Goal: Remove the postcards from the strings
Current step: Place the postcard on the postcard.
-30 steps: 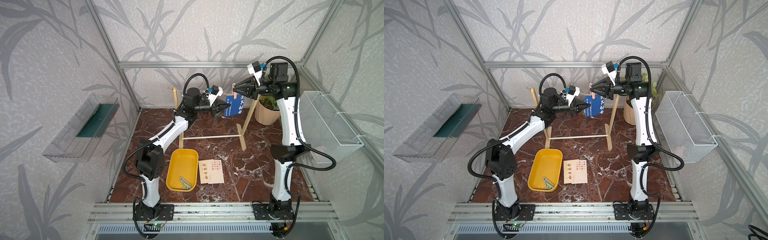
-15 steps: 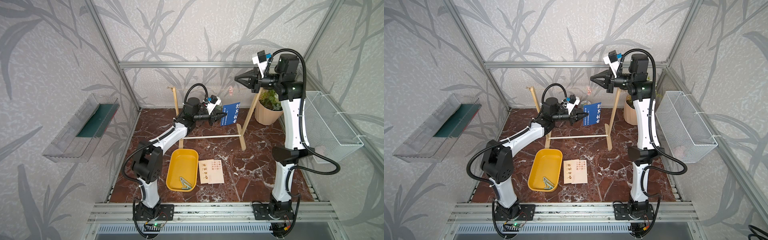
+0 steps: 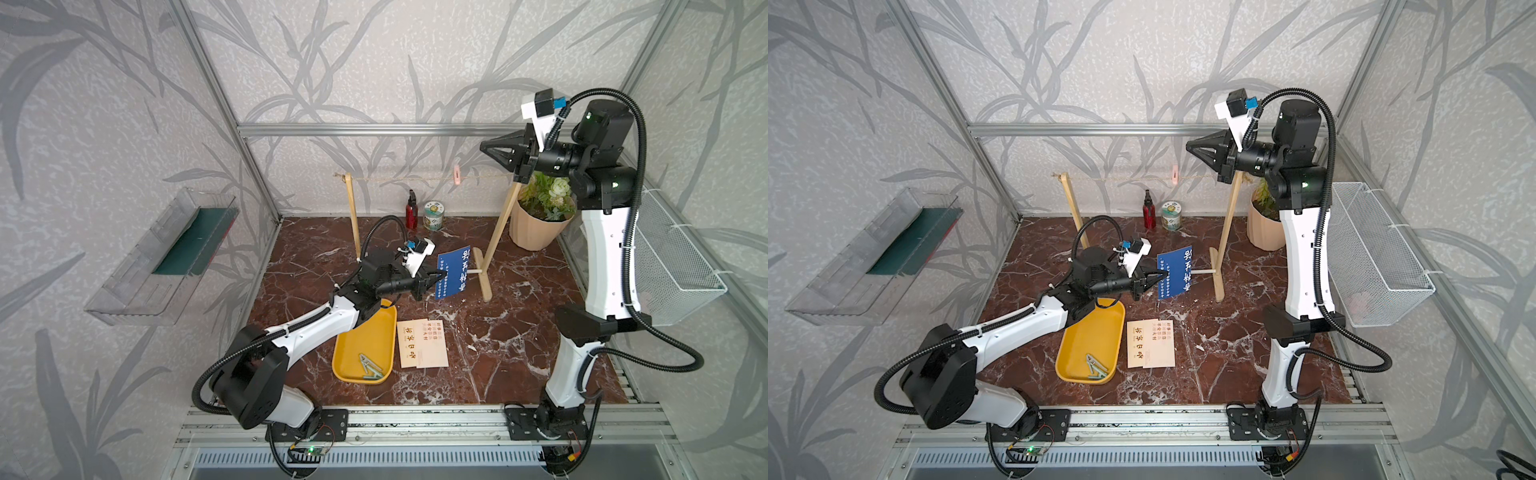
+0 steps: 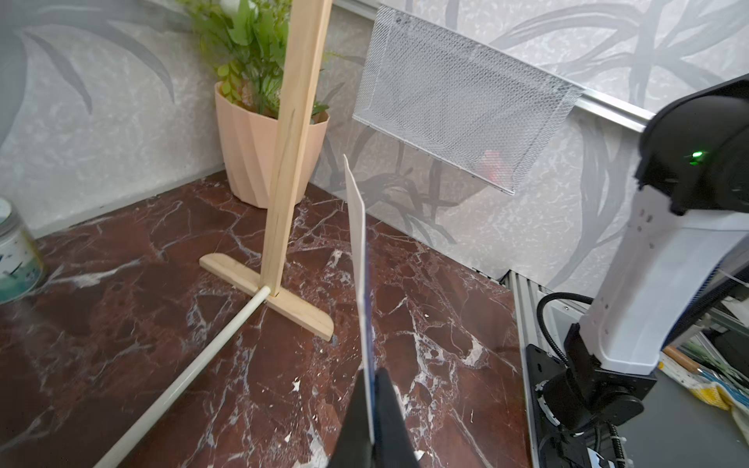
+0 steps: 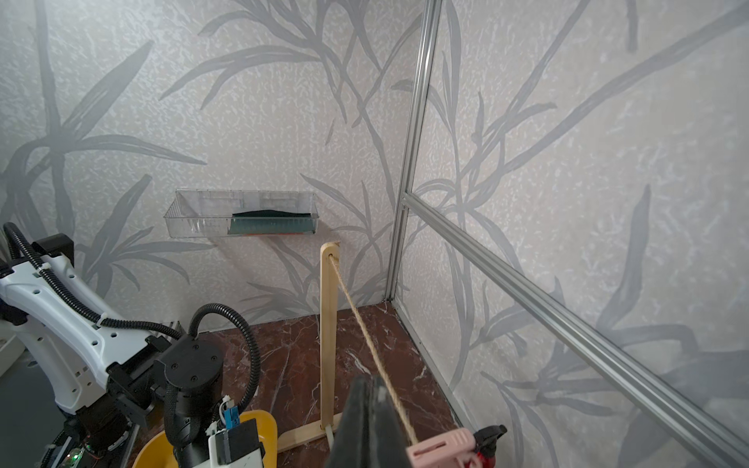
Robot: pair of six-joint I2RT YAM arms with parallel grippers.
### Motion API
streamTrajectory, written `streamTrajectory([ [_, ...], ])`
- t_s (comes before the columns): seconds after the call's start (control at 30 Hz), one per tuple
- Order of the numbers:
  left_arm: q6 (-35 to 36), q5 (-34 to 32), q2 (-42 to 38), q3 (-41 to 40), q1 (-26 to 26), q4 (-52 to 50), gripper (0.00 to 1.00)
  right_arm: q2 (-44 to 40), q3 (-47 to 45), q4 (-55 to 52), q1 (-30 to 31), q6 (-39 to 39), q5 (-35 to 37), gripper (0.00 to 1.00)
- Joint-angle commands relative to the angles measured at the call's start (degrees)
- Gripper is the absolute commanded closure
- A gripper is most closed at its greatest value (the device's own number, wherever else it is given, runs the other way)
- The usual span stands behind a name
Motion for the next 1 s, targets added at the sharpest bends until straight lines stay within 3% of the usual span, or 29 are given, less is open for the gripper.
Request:
streamTrajectory([
  [0.0, -3.13, -0.32, -1.58, -2.22, -0.42, 1.43, 1.00, -6.00, -12.69, -6.51, 4.67, -8.43, 12.52, 0.94],
  [0.03, -3.70, 0.78, -0.96, -2.18, -0.46, -0.53, 1.00, -9.30, -20.31, -1.51, 6.05, -7.95, 16.85, 0.92],
  [0.17, -8.43, 5.12, 0.62, -3.92, -0.91, -4.50, 1.00, -23.52, -46.28, 19.39, 6.27, 1.79, 22.80, 0.84],
  [0.23, -11.12, 3.69, -1.16, -6.83, -1.76, -5.62, 1.00, -29.69, -56.87, 26.97, 6.36, 7.40, 26.45, 0.76],
  [0.37, -14.27, -0.30, -5.38, -13.56, -2.99, -7.76, 1.00, -39.74, -77.22, 45.12, 6.37, 14.31, 26.67, 0.62],
  [0.47, -14.96, -0.28, -4.77, -14.94, -2.99, -11.39, 1.00, -41.61, -83.62, 48.47, 6.37, 16.10, 30.33, 0.60],
  [0.6, -16.79, -0.53, -2.72, -16.21, -3.08, -13.51, 0.99, -40.05, -85.90, 48.87, 6.34, 16.48, 29.37, 0.59],
  [0.63, -17.00, -1.03, -2.34, -16.66, -3.15, -13.60, 0.92, -39.46, -85.98, 49.20, 6.37, 16.74, 28.52, 0.59],
  [0.73, -15.56, -1.85, -1.76, -15.37, -3.08, -17.01, 0.59, -37.61, -86.03, 49.83, 6.37, 17.97, 29.12, 0.57],
  [0.83, -14.75, -2.66, -1.72, -13.24, -3.13, -19.85, 0.23, -35.38, -86.34, 51.40, 6.37, 18.64, 30.94, 0.38],
  [0.87, -14.02, -3.38, -1.99, -12.52, -3.12, -21.31, 0.04, -34.51, -86.54, 52.20, 6.37, 18.88, 31.42, 0.34],
  [0.97, -10.97, -5.98, -4.22, -10.74, -3.08, -26.18, 0.01, -32.48, -88.07, 57.89, 6.37, 19.95, 31.06, 0.28],
])
